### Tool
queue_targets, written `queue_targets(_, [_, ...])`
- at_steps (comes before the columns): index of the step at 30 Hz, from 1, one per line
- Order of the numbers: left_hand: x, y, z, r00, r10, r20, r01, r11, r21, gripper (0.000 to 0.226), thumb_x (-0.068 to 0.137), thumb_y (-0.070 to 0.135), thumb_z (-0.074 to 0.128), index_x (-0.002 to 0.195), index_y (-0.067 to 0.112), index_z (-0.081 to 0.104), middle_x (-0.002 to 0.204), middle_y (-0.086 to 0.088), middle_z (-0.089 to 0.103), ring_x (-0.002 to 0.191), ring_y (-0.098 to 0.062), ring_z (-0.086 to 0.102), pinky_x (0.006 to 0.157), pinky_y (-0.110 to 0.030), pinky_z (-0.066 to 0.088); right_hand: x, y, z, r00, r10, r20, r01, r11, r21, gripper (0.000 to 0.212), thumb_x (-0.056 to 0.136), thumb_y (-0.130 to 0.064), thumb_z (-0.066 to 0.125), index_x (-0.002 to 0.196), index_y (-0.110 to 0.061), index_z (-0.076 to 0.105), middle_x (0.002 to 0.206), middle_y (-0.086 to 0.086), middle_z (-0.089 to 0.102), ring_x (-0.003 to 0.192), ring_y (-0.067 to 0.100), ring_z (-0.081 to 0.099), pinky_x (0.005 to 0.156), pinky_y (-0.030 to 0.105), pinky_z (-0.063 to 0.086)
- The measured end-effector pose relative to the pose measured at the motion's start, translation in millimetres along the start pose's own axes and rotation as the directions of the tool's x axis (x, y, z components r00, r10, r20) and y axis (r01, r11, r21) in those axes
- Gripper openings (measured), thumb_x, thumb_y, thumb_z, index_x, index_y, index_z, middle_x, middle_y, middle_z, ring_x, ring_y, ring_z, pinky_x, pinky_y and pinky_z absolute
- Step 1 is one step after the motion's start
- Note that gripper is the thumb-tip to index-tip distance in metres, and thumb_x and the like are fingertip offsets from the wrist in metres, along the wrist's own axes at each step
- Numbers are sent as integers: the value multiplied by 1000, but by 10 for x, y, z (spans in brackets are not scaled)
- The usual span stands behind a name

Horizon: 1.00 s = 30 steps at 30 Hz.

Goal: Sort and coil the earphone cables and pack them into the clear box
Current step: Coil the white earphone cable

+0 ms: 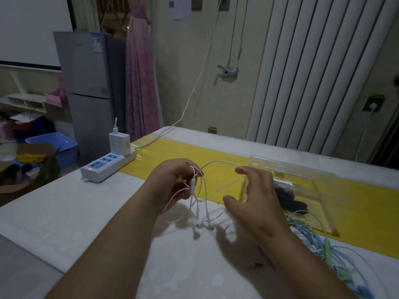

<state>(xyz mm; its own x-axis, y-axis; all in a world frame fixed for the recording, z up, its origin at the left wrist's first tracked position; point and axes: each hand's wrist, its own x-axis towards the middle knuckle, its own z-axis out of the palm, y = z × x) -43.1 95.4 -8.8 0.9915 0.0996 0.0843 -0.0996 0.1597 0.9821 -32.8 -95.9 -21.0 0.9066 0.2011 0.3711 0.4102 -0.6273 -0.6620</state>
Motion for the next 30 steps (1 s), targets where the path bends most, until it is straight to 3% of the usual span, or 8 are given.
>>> queue_targets(4, [19,-3,-16,997,-17,-81,11,997,-75,18,70,12,48,61,7,63,59,-7,34,48,-17,31,50,-26,19,-16,-6,-9,987,-42,-157,48,998,35,58,74,-26,73,120,-38,40,121,-12,30,107,15,46,77,34,42])
queue_targets(8, [17,-5,-9,994,-43,-98,29,990,-136,26,81,7,44,62,7,61,54,-5,37,48,-16,30,43,-21,21,-47,-50,-25,945,-107,-309,165,973,165,41,75,-19,74,94,-34,41,82,-9,45,72,14,46,58,34,39])
queue_targets(11, [-1,11,13,999,-19,-49,13,994,-107,21,84,7,43,69,6,58,52,-3,43,46,-16,34,45,-22,26,-65,-70,12,957,-186,-221,233,949,210,21,79,-18,72,78,-26,53,64,-6,52,55,9,44,54,29,40])
queue_targets(16, [16,-21,32,998,34,51,-35,999,9,5,80,5,60,78,1,61,55,-10,50,46,-21,47,48,-24,37,-71,-73,143,994,-111,-16,111,962,250,13,80,-40,72,79,-29,65,72,-15,65,58,3,52,58,24,43])
queue_targets(19, [42,-67,5,994,27,107,-31,999,31,11,72,11,66,78,2,62,62,-14,53,50,-23,52,47,-25,44,-70,-76,183,995,-86,39,77,977,200,22,78,-52,70,83,-30,67,78,-16,67,61,2,53,58,21,42])
queue_targets(24, [50,-89,6,991,24,132,-38,993,109,5,70,11,68,74,8,66,64,-13,59,52,-22,52,49,-25,44,-60,-79,236,996,-88,13,84,978,192,12,85,-34,65,75,-28,66,73,-15,66,61,2,52,57,24,41])
queue_targets(28, [43,-73,21,996,48,73,-59,987,150,3,79,2,66,82,4,67,57,-7,52,48,-16,44,45,-23,32,-60,-74,178,997,-55,-62,70,956,285,19,89,-24,59,70,-23,59,64,-8,58,56,6,47,55,23,39])
queue_targets(30, [65,-81,20,997,77,2,-76,985,155,10,85,-2,59,86,2,68,52,-2,45,45,-13,37,44,-22,25,-56,-86,117,995,-9,-98,45,930,365,20,91,-24,56,71,-20,57,66,-5,63,61,12,54,61,31,45])
